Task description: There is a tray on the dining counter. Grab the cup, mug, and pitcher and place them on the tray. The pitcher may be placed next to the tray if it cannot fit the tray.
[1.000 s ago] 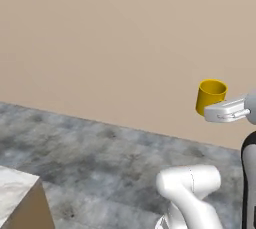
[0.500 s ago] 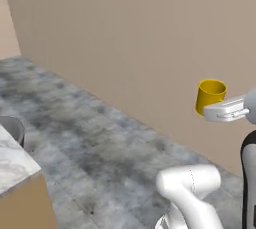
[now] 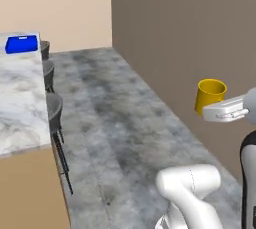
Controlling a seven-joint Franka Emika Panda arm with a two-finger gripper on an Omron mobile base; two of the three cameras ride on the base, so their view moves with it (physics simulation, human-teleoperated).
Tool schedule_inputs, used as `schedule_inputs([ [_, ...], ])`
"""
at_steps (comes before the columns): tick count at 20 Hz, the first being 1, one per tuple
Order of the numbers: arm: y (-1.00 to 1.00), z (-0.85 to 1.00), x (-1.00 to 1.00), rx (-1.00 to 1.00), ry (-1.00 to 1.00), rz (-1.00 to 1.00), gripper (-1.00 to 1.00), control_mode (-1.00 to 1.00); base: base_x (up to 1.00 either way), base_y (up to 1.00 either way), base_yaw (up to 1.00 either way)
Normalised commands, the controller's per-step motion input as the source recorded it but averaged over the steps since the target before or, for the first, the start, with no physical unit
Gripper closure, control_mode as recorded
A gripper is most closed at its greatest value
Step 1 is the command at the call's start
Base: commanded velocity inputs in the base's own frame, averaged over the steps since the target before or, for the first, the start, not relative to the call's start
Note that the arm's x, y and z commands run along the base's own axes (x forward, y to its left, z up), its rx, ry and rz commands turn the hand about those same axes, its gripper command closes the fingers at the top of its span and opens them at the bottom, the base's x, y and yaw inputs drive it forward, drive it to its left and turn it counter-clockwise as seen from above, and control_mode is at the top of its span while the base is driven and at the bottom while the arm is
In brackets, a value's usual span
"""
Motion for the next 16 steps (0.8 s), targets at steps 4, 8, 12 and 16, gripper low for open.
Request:
schedule_inputs([
  [4, 0.0, 0.0, 0.0, 0.0, 0.0, 0.0, 1.0, 1.0, 0.6, -0.8, 0.65],
  [8, 0.0, 0.0, 0.0, 0.0, 0.0, 0.0, 1.0, 1.0, 0.57, -0.71, 0.51],
  [12, 0.0, 0.0, 0.0, 0.0, 0.0, 0.0, 1.0, 1.0, 0.85, -0.59, 0.32],
  [16, 0.0, 0.0, 0.0, 0.0, 0.0, 0.0, 1.0, 1.0, 1.0, -0.73, 0.2],
])
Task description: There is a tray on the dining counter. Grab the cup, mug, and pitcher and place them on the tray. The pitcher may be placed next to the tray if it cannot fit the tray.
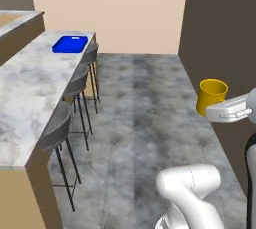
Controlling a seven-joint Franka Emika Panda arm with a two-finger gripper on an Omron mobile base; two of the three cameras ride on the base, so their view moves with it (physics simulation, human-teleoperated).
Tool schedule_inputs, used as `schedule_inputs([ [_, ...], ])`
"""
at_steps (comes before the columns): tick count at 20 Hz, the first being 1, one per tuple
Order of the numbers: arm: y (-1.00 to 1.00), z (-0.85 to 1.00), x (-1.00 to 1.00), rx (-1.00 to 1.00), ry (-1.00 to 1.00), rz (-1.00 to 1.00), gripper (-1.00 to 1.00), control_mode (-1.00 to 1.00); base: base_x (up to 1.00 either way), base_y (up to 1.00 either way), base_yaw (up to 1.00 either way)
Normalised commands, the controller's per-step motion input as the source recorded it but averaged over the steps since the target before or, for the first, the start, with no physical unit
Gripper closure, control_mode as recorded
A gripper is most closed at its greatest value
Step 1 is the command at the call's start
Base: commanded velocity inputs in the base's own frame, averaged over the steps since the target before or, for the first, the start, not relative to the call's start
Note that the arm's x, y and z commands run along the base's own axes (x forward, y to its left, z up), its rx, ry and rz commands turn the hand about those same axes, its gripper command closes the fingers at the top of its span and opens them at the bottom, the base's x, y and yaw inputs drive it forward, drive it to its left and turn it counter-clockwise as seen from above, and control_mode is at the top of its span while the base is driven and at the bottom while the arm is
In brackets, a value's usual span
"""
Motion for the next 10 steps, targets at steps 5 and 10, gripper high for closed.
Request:
schedule_inputs([
  [5, 0.0, 0.0, 0.0, 0.0, 0.0, 0.0, 1.0, 1.0, 1.0, -0.81, 0.24],
  [10, 0.0, 0.0, 0.0, 0.0, 0.0, 0.0, 1.0, 1.0, 1.0, -0.86, 0.32],
])
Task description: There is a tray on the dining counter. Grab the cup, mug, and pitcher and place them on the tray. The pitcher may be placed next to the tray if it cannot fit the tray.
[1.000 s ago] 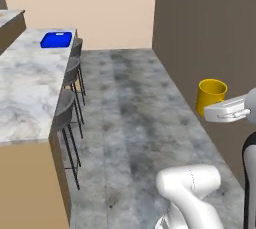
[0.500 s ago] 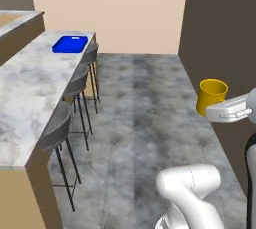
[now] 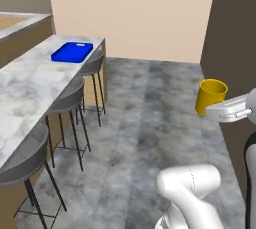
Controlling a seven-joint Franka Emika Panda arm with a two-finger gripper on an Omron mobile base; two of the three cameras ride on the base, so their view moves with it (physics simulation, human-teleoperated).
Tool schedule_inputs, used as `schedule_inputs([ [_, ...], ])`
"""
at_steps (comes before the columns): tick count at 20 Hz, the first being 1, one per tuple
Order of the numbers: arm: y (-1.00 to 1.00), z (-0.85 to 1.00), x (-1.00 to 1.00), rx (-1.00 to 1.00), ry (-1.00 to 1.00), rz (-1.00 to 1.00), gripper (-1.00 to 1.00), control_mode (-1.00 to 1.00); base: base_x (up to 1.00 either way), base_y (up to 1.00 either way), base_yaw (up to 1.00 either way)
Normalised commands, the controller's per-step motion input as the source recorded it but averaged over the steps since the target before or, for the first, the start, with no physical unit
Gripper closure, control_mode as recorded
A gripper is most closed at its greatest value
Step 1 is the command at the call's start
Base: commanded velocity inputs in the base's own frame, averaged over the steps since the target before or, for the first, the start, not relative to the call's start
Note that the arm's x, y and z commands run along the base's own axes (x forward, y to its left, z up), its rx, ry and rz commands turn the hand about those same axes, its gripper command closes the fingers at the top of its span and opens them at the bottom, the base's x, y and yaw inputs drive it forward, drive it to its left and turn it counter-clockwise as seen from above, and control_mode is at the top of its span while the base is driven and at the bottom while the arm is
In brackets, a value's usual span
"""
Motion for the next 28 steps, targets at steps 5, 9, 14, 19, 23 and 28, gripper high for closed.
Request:
schedule_inputs([
  [5, 0.0, 0.0, 0.0, 0.0, 0.0, 0.0, 1.0, 1.0, 1.0, -0.85, 0.34],
  [9, 0.0, 0.0, 0.0, 0.0, 0.0, 0.0, 1.0, 1.0, 1.0, -0.92, 0.37],
  [14, 0.0, 0.0, 0.0, 0.0, 0.0, 0.0, 1.0, 1.0, 1.0, -0.95, 0.38],
  [19, 0.0, 0.0, 0.0, 0.0, 0.0, 0.0, 1.0, 1.0, 1.0, -0.95, 0.41],
  [23, 0.0, 0.0, 0.0, 0.0, 0.0, 0.0, 1.0, 1.0, 1.0, -0.95, 0.41],
  [28, 0.0, 0.0, 0.0, 0.0, 0.0, 0.0, 1.0, 1.0, 1.0, -0.96, 0.41],
])
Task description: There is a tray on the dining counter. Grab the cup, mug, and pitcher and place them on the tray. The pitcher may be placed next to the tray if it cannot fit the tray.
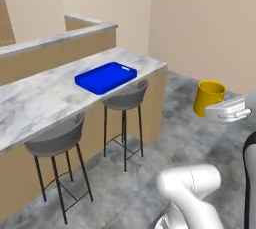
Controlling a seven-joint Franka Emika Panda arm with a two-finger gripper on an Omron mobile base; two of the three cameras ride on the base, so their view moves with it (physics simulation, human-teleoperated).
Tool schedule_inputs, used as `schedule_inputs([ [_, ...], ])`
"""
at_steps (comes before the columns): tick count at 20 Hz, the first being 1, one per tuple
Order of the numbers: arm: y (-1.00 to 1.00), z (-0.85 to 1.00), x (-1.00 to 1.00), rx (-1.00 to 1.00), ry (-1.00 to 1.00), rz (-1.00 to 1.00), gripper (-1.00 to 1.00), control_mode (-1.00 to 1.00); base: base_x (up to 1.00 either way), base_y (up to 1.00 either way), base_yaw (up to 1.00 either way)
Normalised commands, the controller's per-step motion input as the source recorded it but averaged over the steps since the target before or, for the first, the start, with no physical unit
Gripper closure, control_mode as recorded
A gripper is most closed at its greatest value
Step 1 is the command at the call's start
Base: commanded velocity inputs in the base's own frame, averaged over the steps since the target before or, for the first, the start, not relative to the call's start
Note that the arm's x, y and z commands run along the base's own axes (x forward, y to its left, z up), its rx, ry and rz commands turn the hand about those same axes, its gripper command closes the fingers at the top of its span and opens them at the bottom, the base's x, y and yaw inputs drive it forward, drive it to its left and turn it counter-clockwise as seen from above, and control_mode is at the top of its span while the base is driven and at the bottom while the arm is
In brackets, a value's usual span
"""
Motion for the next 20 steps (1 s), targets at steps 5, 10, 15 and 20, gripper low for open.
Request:
schedule_inputs([
  [5, 0.0, 0.0, 0.0, 0.0, 0.0, 0.0, 1.0, 1.0, 1.0, -0.72, 0.54],
  [10, 0.0, 0.0, 0.0, 0.0, 0.0, 0.0, 1.0, 1.0, 0.94, -0.55, 0.69],
  [15, 0.0, 0.0, 0.0, 0.0, 0.0, 0.0, 1.0, 1.0, 0.5, -0.79, 0.5],
  [20, 0.0, 0.0, 0.0, 0.0, 0.0, 0.0, 1.0, 1.0, 0.03, -0.81, 0.13],
])
